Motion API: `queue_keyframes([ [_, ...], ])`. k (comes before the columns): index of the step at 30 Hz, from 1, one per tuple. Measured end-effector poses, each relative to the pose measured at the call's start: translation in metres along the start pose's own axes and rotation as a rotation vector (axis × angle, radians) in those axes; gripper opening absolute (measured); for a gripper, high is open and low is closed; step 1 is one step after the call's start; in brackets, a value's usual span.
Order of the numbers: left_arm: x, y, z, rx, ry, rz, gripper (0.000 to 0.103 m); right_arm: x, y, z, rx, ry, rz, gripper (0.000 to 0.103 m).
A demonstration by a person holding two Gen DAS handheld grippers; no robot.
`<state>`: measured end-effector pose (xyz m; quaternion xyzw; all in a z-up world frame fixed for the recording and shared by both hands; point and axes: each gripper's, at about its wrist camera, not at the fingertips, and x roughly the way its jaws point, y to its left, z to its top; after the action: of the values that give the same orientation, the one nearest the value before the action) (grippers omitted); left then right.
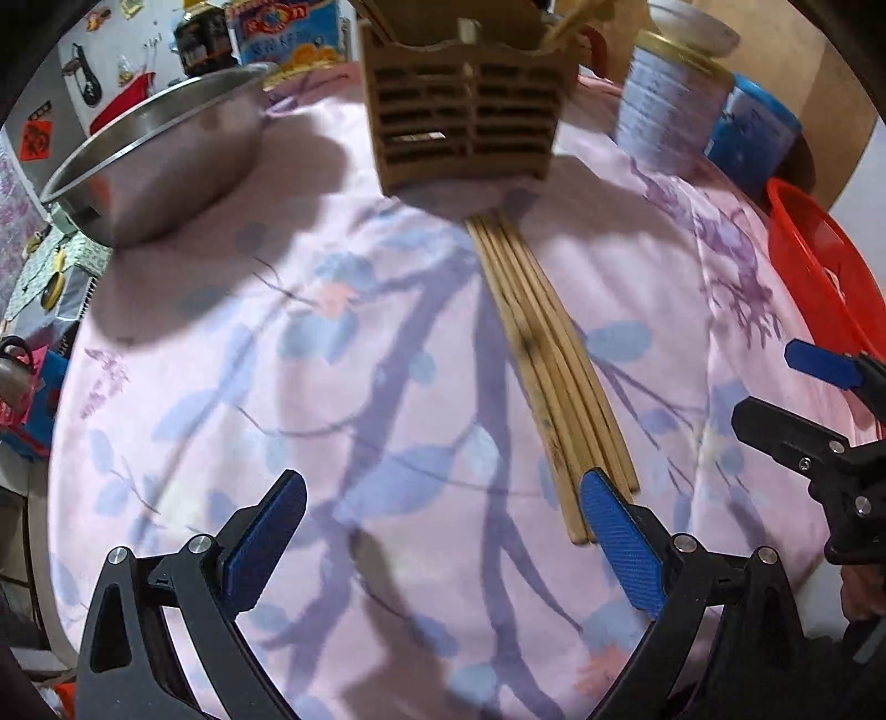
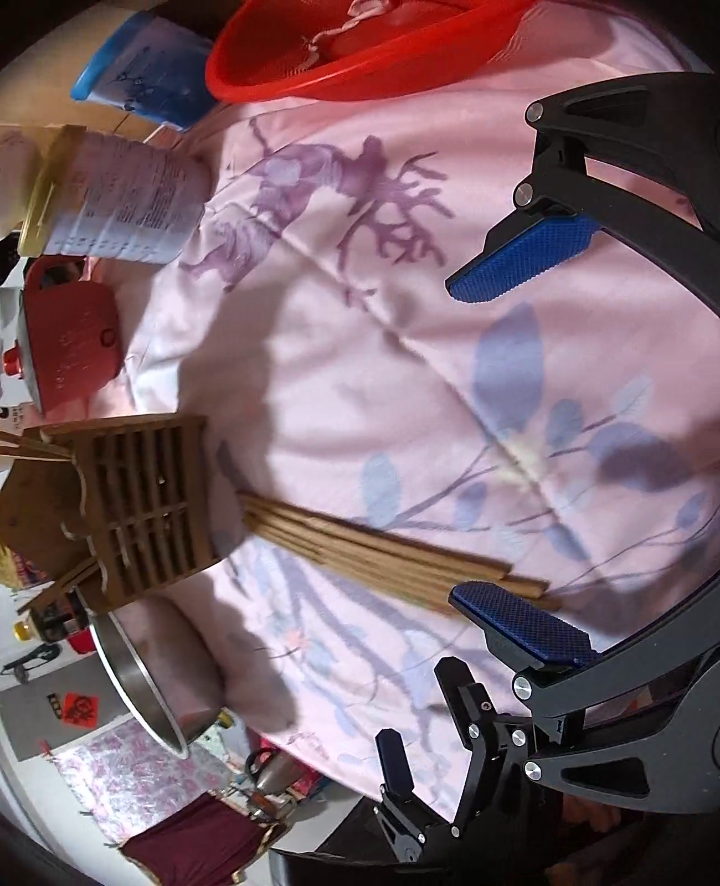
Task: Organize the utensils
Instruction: 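Withdraw both open tools from the holder back toward the chopstick bundle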
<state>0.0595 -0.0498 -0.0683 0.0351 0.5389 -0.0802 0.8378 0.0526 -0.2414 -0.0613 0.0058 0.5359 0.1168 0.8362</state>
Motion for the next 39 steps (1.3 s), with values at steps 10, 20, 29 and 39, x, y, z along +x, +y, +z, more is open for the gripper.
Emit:
queue_keyframes([
  [10, 0.018, -0.012, -0.019, 0.018, 0.027, -0.008, 0.099, -0.001, 0.009, -0.015, -0.096, 0.019, -0.022, 0.098],
  [20, 0.011, 0.039, -0.017, -0.091, 0.018, 0.12, 0.098, -0.003, 0.015, -0.008, -0.093, 0.002, -0.006, 0.098],
  [29, 0.009, 0.028, -0.02, -0.048, 0.022, 0.087, 0.098, -0.009, 0.021, -0.008, -0.104, -0.012, -0.009, 0.098],
  [39, 0.017, -0.004, -0.018, -0.038, -0.016, 0.08, 0.083, -0.017, -0.003, -0.006, -0.166, -0.032, -0.01, 0.098],
])
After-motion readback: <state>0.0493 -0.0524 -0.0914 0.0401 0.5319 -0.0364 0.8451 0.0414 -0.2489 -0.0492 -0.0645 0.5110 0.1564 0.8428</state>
